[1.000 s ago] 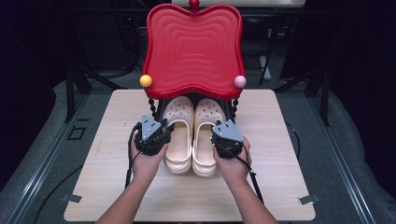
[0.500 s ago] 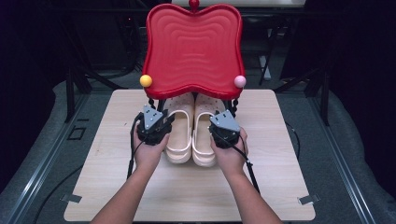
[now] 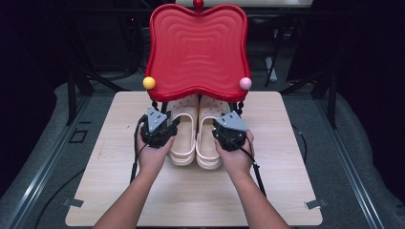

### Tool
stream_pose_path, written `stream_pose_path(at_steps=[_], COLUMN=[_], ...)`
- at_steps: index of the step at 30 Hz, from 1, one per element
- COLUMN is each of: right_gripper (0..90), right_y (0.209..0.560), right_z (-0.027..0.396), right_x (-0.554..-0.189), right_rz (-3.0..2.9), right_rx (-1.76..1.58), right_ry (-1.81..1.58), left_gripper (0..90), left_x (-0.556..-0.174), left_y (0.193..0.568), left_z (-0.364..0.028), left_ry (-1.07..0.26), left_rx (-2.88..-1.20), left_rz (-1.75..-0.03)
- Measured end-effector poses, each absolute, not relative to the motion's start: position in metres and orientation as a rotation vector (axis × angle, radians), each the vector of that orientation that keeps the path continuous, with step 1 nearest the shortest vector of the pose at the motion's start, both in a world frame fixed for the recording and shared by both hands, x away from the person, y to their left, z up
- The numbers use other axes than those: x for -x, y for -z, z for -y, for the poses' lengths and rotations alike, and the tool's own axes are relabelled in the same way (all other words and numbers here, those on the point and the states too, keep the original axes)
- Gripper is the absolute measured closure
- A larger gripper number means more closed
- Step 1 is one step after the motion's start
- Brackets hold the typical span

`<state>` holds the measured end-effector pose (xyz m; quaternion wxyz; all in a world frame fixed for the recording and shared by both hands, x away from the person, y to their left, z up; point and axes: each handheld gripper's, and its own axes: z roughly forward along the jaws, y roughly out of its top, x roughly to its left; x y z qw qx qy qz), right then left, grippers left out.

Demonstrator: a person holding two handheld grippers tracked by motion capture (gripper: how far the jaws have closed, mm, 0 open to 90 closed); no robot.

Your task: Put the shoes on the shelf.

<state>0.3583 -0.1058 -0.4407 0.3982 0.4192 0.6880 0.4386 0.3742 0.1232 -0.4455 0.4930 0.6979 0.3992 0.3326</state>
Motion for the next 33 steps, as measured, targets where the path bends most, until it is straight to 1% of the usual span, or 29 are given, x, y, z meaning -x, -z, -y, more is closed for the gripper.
stream_pose_path(at_steps=[2,6,12,23,33], right_gripper=[60.6,57.9,57.1,55.5,54.0], right_y=[0.441,0.441,0.44,0.43,0.422], right_z=[0.106,0.105,0.106,0.107,0.112], right_x=[-0.358,-0.357,-0.353,-0.333,-0.317], right_rz=[-1.761,-1.771,-1.789,-1.792,-1.826], right_rx=[-1.058,-1.052,-1.036,-0.979,-0.978], right_ry=[-1.108,-1.119,-1.119,-1.142,-1.198], left_gripper=[58.9,55.0,51.1,51.0,54.0], left_x=[-0.374,-0.373,-0.368,-0.352,-0.336], left_y=[0.445,0.444,0.441,0.436,0.43], left_z=[-0.124,-0.125,-0.129,-0.136,-0.144], left_ry=[-0.802,-0.796,-0.78,-0.734,-0.677], left_rx=[-1.694,-1.702,-1.697,-1.695,-1.699], left_rz=[-0.972,-0.974,-0.972,-0.962,-0.949])
